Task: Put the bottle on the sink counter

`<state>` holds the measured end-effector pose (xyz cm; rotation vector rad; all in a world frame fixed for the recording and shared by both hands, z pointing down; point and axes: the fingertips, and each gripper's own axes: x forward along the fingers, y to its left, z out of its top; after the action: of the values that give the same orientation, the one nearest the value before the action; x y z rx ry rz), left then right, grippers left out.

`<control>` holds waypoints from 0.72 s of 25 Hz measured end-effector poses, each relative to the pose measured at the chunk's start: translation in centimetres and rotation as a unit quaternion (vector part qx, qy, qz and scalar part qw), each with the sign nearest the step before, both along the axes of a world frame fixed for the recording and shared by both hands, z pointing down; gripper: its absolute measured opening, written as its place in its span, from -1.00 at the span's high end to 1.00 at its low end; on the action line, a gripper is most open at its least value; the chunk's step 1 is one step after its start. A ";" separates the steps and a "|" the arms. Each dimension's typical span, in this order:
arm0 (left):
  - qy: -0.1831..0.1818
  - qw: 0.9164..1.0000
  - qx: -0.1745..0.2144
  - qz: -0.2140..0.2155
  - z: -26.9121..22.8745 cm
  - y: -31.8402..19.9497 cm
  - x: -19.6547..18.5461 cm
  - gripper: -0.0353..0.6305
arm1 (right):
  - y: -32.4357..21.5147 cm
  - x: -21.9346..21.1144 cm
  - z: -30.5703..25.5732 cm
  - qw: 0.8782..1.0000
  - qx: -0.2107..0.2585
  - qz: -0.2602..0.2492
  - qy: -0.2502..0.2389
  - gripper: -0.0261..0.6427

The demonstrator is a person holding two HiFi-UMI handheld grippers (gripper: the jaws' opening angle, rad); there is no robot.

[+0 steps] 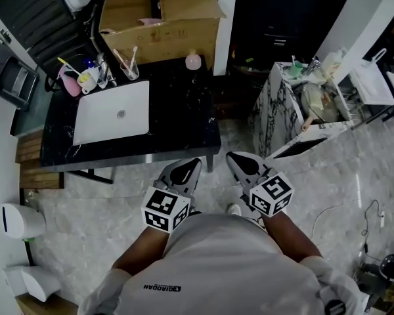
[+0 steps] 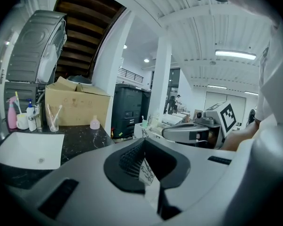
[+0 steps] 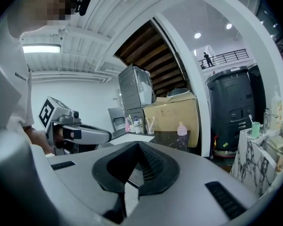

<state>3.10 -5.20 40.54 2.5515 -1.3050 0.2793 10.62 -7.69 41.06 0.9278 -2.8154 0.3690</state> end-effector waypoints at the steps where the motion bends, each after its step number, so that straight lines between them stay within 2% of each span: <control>1: -0.002 1.000 0.001 -0.001 -0.1 0.0 0.0 0.85 | -0.1 0.0 -0.1 1.000 0.000 -0.001 -0.001 0.81; 18: -0.001 1.000 0.007 -0.015 -0.1 -0.3 -0.8 0.85 | -0.3 0.0 -0.1 1.000 0.004 0.004 0.000 0.81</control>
<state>2.28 -5.53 40.42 2.5413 -1.3483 0.2677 10.66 -8.01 40.92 0.9425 -2.8164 0.3581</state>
